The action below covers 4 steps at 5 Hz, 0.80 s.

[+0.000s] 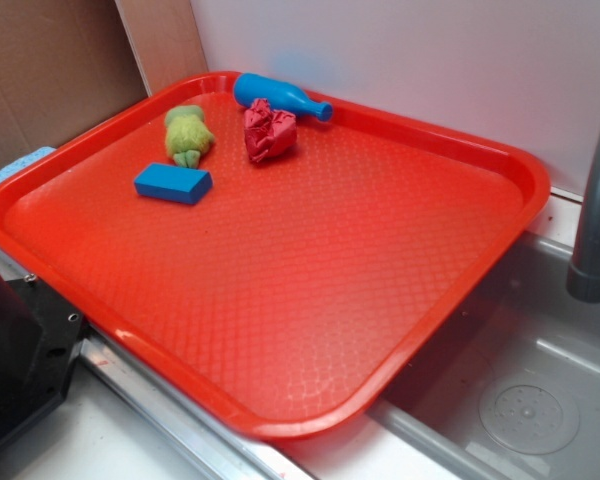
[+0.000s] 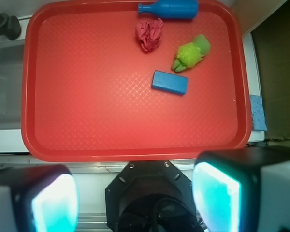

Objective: Grab the green animal.

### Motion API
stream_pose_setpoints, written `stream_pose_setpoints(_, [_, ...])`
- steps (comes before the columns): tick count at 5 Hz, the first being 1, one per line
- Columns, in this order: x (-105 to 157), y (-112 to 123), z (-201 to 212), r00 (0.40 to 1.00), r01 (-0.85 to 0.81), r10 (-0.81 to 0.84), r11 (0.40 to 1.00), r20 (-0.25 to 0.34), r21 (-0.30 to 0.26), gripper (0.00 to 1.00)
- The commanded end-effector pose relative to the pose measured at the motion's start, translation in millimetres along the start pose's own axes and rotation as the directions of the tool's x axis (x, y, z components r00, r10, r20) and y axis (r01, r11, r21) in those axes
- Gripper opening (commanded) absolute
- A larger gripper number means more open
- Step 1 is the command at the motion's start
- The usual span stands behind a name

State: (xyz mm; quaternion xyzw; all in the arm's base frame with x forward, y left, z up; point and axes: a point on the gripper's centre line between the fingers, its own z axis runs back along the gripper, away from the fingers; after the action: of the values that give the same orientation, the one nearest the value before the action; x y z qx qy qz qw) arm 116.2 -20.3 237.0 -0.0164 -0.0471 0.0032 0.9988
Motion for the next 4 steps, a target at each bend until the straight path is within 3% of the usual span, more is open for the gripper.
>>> stream_pose_setpoints(1, [0.0,0.0,0.0,1.000,0.000,0.000,1.000,0.000,0.000,1.00])
stream_pose_setpoints(3, [19.0,29.3,-14.0,0.938,-0.321,0.323,0.946,0.125,-0.036,1.00])
stream_pose_setpoints(4, [36.2,51.8,-31.4,0.885,-0.438,0.441,0.897,0.151,-0.049,1.00])
